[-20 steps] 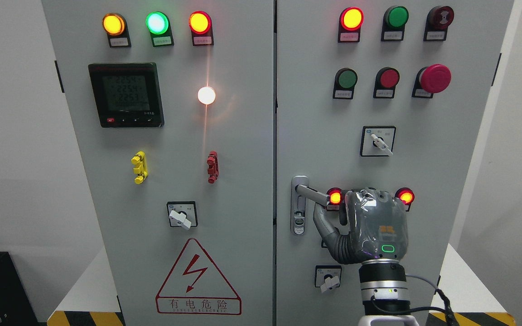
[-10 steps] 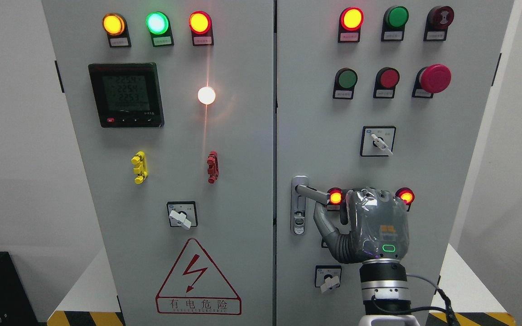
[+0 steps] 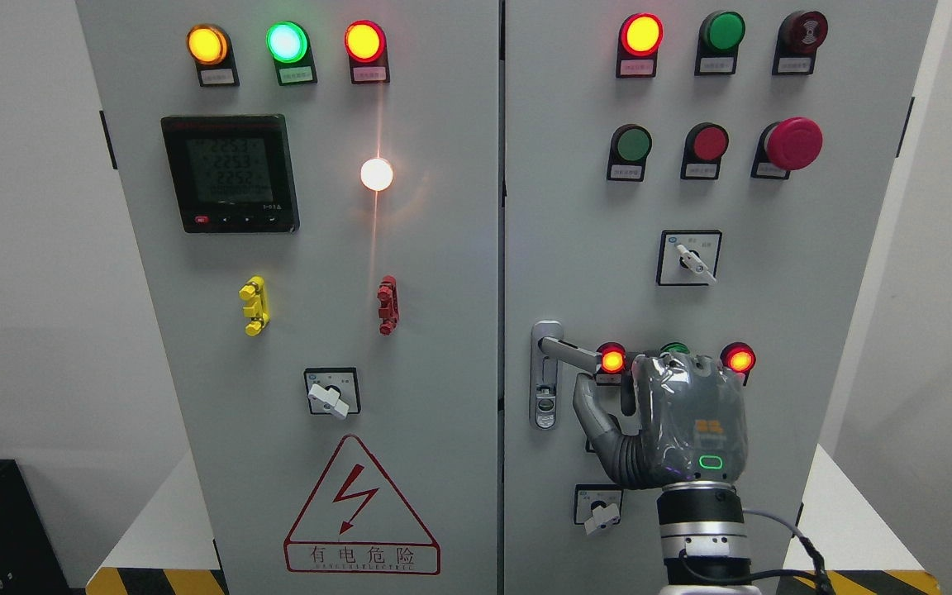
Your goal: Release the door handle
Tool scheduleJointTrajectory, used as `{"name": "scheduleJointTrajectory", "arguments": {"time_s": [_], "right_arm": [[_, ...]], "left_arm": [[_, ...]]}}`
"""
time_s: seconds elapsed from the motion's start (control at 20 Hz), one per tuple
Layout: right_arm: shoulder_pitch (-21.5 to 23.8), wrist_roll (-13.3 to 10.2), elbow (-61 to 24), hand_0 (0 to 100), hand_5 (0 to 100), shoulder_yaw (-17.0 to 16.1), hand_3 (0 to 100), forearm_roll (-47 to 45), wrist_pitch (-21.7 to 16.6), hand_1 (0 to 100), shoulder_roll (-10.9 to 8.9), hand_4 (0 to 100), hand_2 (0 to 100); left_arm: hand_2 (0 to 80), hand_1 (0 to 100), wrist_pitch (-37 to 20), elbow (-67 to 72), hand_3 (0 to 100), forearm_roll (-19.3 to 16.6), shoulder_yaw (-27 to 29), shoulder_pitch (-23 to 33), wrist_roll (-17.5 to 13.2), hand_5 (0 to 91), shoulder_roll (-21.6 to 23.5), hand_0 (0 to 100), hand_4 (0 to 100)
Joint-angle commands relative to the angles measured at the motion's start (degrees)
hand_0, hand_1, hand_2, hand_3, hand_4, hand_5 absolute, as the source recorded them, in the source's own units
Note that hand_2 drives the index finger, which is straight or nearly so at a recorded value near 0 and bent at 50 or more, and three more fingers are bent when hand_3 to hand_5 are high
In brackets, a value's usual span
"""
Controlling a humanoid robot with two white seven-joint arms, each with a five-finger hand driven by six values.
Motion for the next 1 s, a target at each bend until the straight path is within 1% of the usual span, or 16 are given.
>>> {"name": "scheduleJointTrajectory", "arguments": {"time_s": [0.0, 0.05, 0.1, 0.15, 0.25, 0.4, 0.5, 0.55, 0.6, 0.65, 0.7, 0.75, 0.8, 0.85, 0.95], "right_arm": [[6.99, -0.13, -4.89, 51, 85, 0.15, 99, -0.17, -0.24, 28, -0.42, 85, 65], [8.66, -0.39, -6.04, 51, 79, 0.15, 90, -0.26, -0.50, 27, -0.51, 81, 58], [10.42, -1.18, -7.26, 51, 73, 0.06, 82, -0.26, -1.29, 27, -0.60, 76, 52], [11.92, -1.88, -8.32, 50, 65, -0.11, 73, -0.26, -2.51, 27, -0.60, 69, 44], [14.20, -3.03, -9.99, 49, 53, -1.07, 57, -0.35, -5.67, 26, -0.51, 57, 33], [17.20, -3.73, -12.37, 48, 34, -4.32, 32, -0.44, -9.98, 25, -0.51, 37, 19], [18.52, -4.70, -13.51, 47, 26, -7.30, 20, -1.05, -13.06, 24, -0.42, 24, 10], [18.52, -5.40, -13.60, 47, 21, -9.49, 16, -2.71, -15.51, 24, -0.42, 19, 6], [18.52, -5.93, -13.43, 48, 20, -11.69, 13, -5.68, -18.84, 24, -0.51, 17, 5], [18.44, -6.11, -13.34, 48, 15, -14.06, 5, -8.67, -22.44, 23, -0.51, 9, 0], [18.35, -6.02, -13.34, 48, 14, -16.26, 2, -11.05, -25.61, 22, -0.51, 5, 0], [18.26, -6.02, -13.34, 48, 12, -18.37, 0, -12.29, -27.90, 21, -0.51, 3, 0], [18.26, -6.11, -13.52, 48, 9, -19.61, 0, -12.82, -29.23, 21, -0.42, 1, 0], [18.17, -6.02, -13.60, 48, 9, -20.32, 0, -13.18, -29.68, 20, -0.33, 1, 0], [18.08, -6.02, -13.69, 48, 8, -20.59, 0, -14.23, -29.68, 19, -0.25, 0, 0]], "left_arm": [[0.0, 56, 0.03, 0.05, 0, -0.01, 0.00, 1.05, -0.05, 0.0, 0.00, 12, 0], [0.0, 56, 0.03, 0.05, 0, -0.01, 0.00, 1.05, -0.05, 0.0, 0.00, 12, 0], [0.0, 56, 0.03, -0.04, 0, -0.01, 0.00, 1.05, -0.05, 0.0, 0.00, 12, 0], [0.0, 56, 0.03, -0.04, 0, -0.01, 0.00, 1.05, -0.05, 0.0, 0.00, 12, 0], [0.0, 56, 0.03, -0.04, 0, 0.07, 0.00, 1.05, -0.05, 0.0, 0.00, 12, 0], [0.0, 56, 0.03, -0.04, 0, -0.01, 0.00, 1.05, -0.05, 0.0, 0.00, 12, 0], [0.0, 56, 0.03, 0.05, 0, -0.01, 0.00, 1.05, -0.05, 0.0, 0.00, 12, 0], [0.0, 56, 0.03, -0.04, 0, -0.01, 0.00, 1.05, -0.05, 0.0, 0.00, 12, 0], [0.0, 56, 0.03, 0.05, 0, -0.01, 0.00, 1.05, -0.05, 0.0, 0.00, 12, 0], [0.0, 56, 0.03, -0.04, 0, -0.01, 0.00, 1.05, -0.05, 0.0, 0.00, 12, 0], [0.0, 56, 0.03, -0.04, 0, -0.01, 0.00, 1.05, -0.05, 0.0, 0.00, 12, 0], [0.0, 56, 0.03, -0.04, 0, -0.01, 0.00, 1.05, -0.05, 0.0, 0.00, 12, 0], [0.0, 56, 0.03, -0.04, 0, -0.01, 0.00, 1.05, -0.05, 0.0, 0.00, 12, 0], [0.0, 56, 0.03, -0.04, 0, 0.07, 0.00, 1.05, -0.05, 0.0, 0.00, 12, 0], [0.0, 56, 0.03, 0.05, 0, 0.07, 0.00, 1.05, -0.05, 0.0, 0.00, 12, 0]]}}
